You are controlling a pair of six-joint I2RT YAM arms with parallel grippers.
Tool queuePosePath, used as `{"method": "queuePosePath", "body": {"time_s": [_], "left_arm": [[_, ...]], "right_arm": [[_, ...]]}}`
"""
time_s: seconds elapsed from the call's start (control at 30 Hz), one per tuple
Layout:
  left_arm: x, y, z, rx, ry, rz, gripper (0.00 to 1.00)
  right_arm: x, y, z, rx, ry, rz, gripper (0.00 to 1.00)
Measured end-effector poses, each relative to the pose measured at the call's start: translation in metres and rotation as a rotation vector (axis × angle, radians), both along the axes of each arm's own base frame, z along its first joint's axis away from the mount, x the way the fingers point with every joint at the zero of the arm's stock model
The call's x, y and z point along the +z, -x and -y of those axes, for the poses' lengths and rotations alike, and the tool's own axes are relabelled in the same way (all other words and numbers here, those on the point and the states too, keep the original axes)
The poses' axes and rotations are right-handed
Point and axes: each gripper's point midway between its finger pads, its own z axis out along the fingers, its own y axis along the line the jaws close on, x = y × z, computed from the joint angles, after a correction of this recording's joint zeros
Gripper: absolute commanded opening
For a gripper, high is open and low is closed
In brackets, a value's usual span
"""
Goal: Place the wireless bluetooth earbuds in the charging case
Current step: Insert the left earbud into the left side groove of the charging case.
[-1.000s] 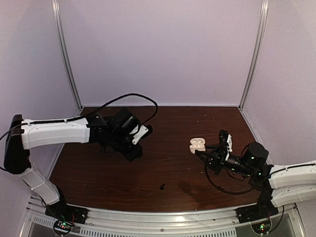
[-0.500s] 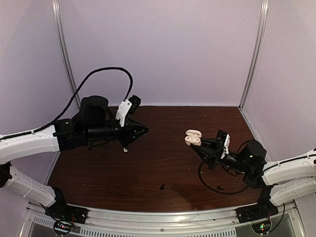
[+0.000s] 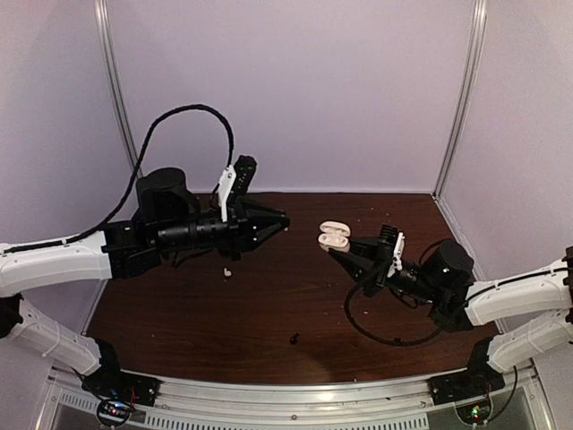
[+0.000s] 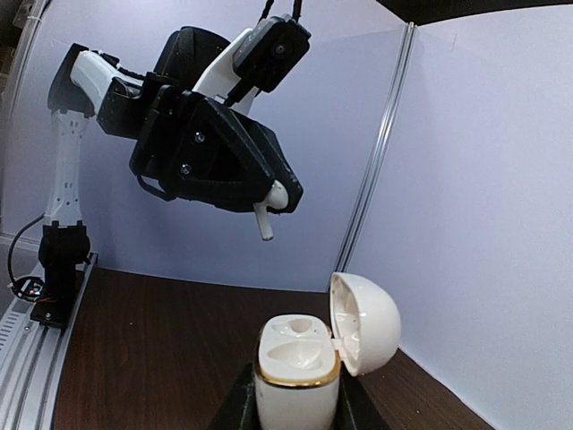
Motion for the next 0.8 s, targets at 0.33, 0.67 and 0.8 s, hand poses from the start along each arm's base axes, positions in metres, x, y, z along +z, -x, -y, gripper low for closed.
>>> {"method": "queuePosePath", "body": {"time_s": [0.33,0.67,0.8], "left_arm": [[0.001,0.034,0.01,-0.202,-0.007,0.066,0.11],[-0.003,0.049,0.024,-0.318,-0.023,0.097,0.1],[-0.005,0.049,0.027,-0.328,-0.036,0.092,0.09]], "right_arm": [[0.0,0.022,-0.019,0.209,0.003,-0.125,0.02],[-0.006,0.034,-0.027,0.324,0.009,-0.216,0.01],[-0.007,0.036,-0.029,0.335,0.002,-0.238,0.0]]}}
